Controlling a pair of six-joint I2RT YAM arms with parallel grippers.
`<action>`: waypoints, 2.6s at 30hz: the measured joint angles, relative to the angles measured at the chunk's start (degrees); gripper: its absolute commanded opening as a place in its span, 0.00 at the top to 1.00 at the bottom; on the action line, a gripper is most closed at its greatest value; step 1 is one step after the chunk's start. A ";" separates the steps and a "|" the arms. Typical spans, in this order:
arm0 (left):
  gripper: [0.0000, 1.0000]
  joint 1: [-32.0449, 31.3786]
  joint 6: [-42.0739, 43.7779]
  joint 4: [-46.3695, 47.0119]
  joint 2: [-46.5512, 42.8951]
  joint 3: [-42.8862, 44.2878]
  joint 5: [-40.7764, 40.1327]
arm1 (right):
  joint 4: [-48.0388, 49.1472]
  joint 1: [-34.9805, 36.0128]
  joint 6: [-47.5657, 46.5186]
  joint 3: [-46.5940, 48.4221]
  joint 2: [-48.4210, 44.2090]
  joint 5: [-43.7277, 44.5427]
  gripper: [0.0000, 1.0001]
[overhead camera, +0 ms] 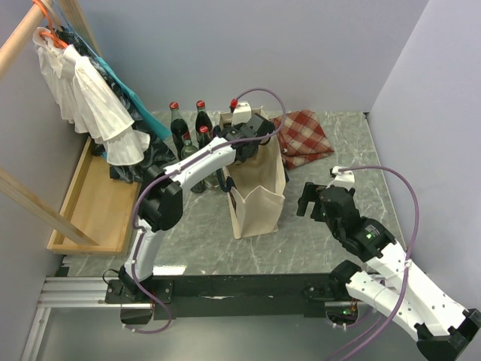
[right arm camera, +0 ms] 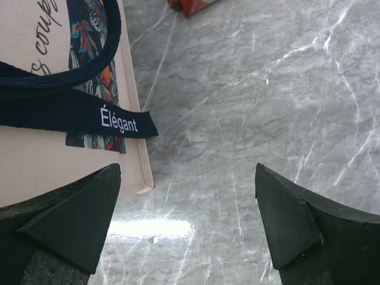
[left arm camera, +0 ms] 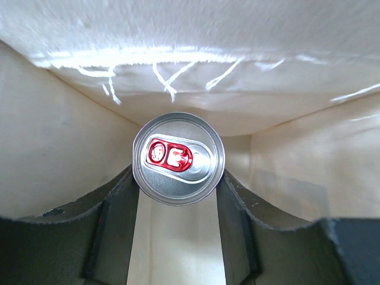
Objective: Take the beverage out of the canvas bag
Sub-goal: Take out the drink from the canvas bag.
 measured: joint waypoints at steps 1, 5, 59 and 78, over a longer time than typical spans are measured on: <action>0.99 0.00 0.22 0.20 -0.28 0.00 0.00 | 0.00 0.00 0.00 0.00 0.00 0.02 0.00; 0.99 -0.20 1.22 0.39 -0.76 0.00 0.07 | 0.00 0.00 0.00 0.00 0.09 0.00 0.00; 0.99 -2.56 19.58 6.38 -15.34 -4.31 13.84 | -0.48 0.00 1.70 0.00 -3.41 5.40 0.00; 0.99 2.12 27.50 16.35 -29.40 -21.44 32.02 | -1.36 0.00 2.91 0.00 -5.79 6.75 0.00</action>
